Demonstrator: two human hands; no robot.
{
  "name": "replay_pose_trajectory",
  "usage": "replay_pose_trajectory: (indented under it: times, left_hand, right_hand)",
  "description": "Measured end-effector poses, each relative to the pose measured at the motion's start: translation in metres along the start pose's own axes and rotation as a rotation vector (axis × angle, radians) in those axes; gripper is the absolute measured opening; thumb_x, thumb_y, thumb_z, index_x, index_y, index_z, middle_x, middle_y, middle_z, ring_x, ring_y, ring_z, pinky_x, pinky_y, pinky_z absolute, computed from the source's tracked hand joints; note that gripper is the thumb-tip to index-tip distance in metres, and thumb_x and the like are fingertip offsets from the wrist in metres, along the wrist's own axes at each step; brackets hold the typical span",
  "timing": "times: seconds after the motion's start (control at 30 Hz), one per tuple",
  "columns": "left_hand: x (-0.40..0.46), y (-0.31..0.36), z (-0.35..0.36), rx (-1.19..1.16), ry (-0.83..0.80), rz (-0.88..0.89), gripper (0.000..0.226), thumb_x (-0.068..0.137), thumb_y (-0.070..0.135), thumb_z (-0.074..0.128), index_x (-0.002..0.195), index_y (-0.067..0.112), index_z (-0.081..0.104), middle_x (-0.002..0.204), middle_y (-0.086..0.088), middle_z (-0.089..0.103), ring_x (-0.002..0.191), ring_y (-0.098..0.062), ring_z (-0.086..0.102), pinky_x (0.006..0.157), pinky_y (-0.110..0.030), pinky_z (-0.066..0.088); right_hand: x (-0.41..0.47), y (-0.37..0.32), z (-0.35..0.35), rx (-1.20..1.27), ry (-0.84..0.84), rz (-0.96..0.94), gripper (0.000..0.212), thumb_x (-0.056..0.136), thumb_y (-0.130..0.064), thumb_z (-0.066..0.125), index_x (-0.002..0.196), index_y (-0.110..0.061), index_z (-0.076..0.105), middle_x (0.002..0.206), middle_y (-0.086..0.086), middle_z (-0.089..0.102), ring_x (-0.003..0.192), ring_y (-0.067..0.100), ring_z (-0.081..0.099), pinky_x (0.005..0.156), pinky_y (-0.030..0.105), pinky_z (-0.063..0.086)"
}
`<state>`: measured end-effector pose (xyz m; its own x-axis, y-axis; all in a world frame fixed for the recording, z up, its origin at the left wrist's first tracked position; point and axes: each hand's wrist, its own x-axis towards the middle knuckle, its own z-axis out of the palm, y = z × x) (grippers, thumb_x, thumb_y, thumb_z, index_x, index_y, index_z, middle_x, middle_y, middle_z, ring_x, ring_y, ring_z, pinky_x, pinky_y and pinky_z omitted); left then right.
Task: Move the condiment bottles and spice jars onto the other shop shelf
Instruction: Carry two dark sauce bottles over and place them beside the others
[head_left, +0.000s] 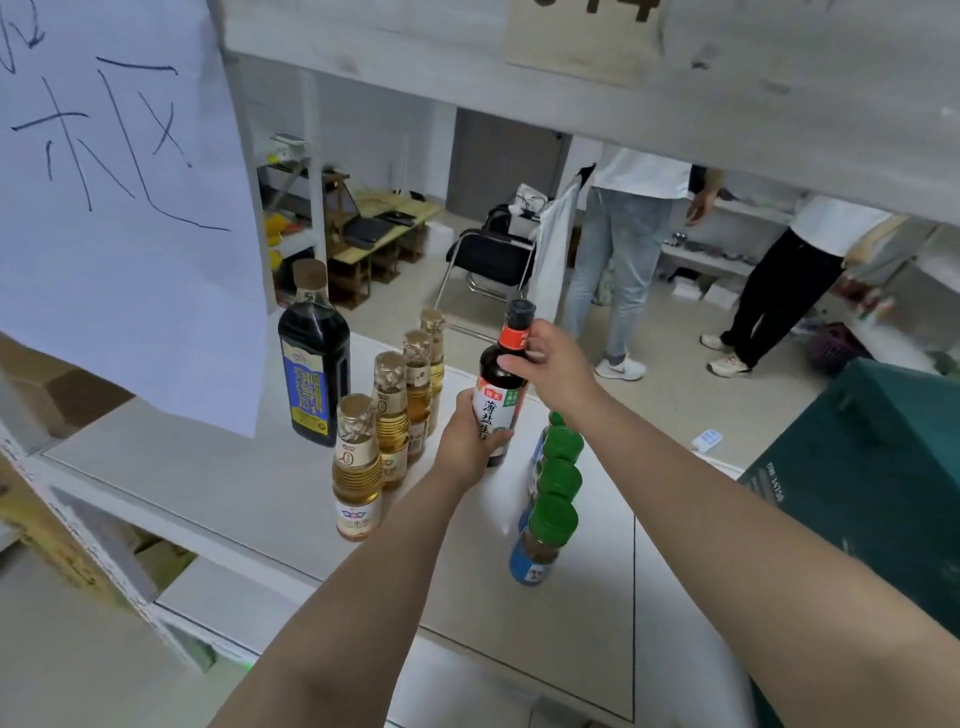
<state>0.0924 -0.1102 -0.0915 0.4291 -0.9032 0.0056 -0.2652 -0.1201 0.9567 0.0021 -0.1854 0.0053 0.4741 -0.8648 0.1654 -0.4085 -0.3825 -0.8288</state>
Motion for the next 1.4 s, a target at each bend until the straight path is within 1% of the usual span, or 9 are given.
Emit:
replay_pose_trajectory:
  times: [0.17,0.4,0.53,0.77,0.87,0.97,1.13,1.23,1.4]
  left_hand:
    - [-0.013,0.005,-0.009,0.002,0.058,0.056,0.052,0.082,0.01,0.068,0.127,0.014,0.042,0.107,0.001,0.057,0.09,-0.013,0.057,0.06,-0.01,0.045]
    - [-0.041,0.022,-0.017,0.101,0.069,0.077,0.061,0.074,0.05,0.064,0.126,0.028,0.042,0.113,-0.001,0.061,0.103,-0.022,0.059,0.087,-0.047,0.053]
    - [-0.076,0.034,-0.027,0.112,0.054,0.078,0.067,0.069,0.062,0.059,0.125,0.029,0.041,0.113,0.001,0.06,0.1,-0.019,0.061,0.08,-0.045,0.056]
    - [-0.16,0.053,-0.047,0.003,0.055,0.076,0.07,0.071,0.058,0.068,0.128,0.028,0.04,0.116,0.0,0.057,0.099,-0.015,0.061,0.077,-0.036,0.06]
    - [-0.198,0.062,-0.056,-0.131,0.044,-0.013,0.061,0.069,0.048,0.074,0.12,0.032,0.045,0.11,0.004,0.061,0.097,-0.012,0.062,0.077,-0.031,0.057]
    - [-0.243,0.065,-0.066,-0.252,0.006,-0.101,0.049,0.071,0.031,0.08,0.108,0.036,0.048,0.102,0.009,0.065,0.092,-0.007,0.062,0.073,-0.026,0.053]
    - [-0.329,0.045,-0.08,-0.33,0.018,-0.297,0.047,0.059,0.039,0.077,0.102,0.034,0.057,0.091,0.004,0.066,0.085,-0.016,0.066,0.075,-0.033,0.057]
    - [-0.388,0.028,-0.084,-0.353,0.106,-0.438,0.046,0.059,0.04,0.076,0.1,0.03,0.059,0.094,-0.004,0.064,0.078,-0.017,0.068,0.063,-0.026,0.054]
    - [-0.482,0.002,-0.109,-0.39,0.309,-0.616,0.044,0.058,0.036,0.078,0.096,0.022,0.059,0.082,-0.004,0.062,0.068,-0.021,0.067,0.068,-0.04,0.057]
  right_hand:
    - [-0.012,-0.013,-0.006,0.114,0.02,0.008,0.03,0.08,-0.006,0.071,0.108,-0.008,0.06,0.111,0.013,0.067,0.109,0.027,0.06,0.098,0.049,0.047]
    - [-0.027,-0.051,-0.029,0.281,-0.012,0.124,0.025,0.086,-0.007,0.066,0.11,-0.01,0.06,0.109,0.009,0.067,0.1,0.024,0.065,0.087,0.041,0.054]
    - [-0.052,-0.068,-0.033,0.327,0.003,0.205,0.031,0.088,-0.011,0.064,0.117,-0.001,0.058,0.105,0.005,0.066,0.089,0.017,0.066,0.068,0.024,0.054]
    - [-0.121,-0.103,-0.038,0.385,0.033,0.257,0.032,0.087,-0.015,0.065,0.117,-0.005,0.062,0.092,0.002,0.068,0.069,0.006,0.068,0.056,0.017,0.053]
    - [-0.154,-0.113,-0.034,0.388,0.03,0.265,0.032,0.087,-0.017,0.066,0.118,-0.008,0.063,0.097,0.005,0.069,0.072,0.008,0.068,0.061,0.018,0.054]
    - [-0.194,-0.11,-0.023,0.373,0.004,0.26,0.028,0.087,-0.022,0.066,0.114,-0.015,0.066,0.101,0.006,0.071,0.085,0.014,0.069,0.079,0.028,0.056]
    - [-0.272,-0.095,0.001,0.476,-0.207,0.309,0.032,0.086,-0.024,0.067,0.118,-0.03,0.063,0.095,-0.003,0.073,0.082,0.008,0.071,0.07,0.019,0.054]
    - [-0.312,-0.085,0.03,0.48,-0.408,0.362,0.038,0.085,-0.025,0.068,0.122,-0.031,0.06,0.1,0.001,0.074,0.09,0.015,0.072,0.079,0.027,0.057]
    - [-0.374,-0.094,0.096,0.467,-0.675,0.378,0.034,0.086,-0.025,0.067,0.119,-0.028,0.062,0.105,0.002,0.073,0.09,0.015,0.071,0.082,0.03,0.056]
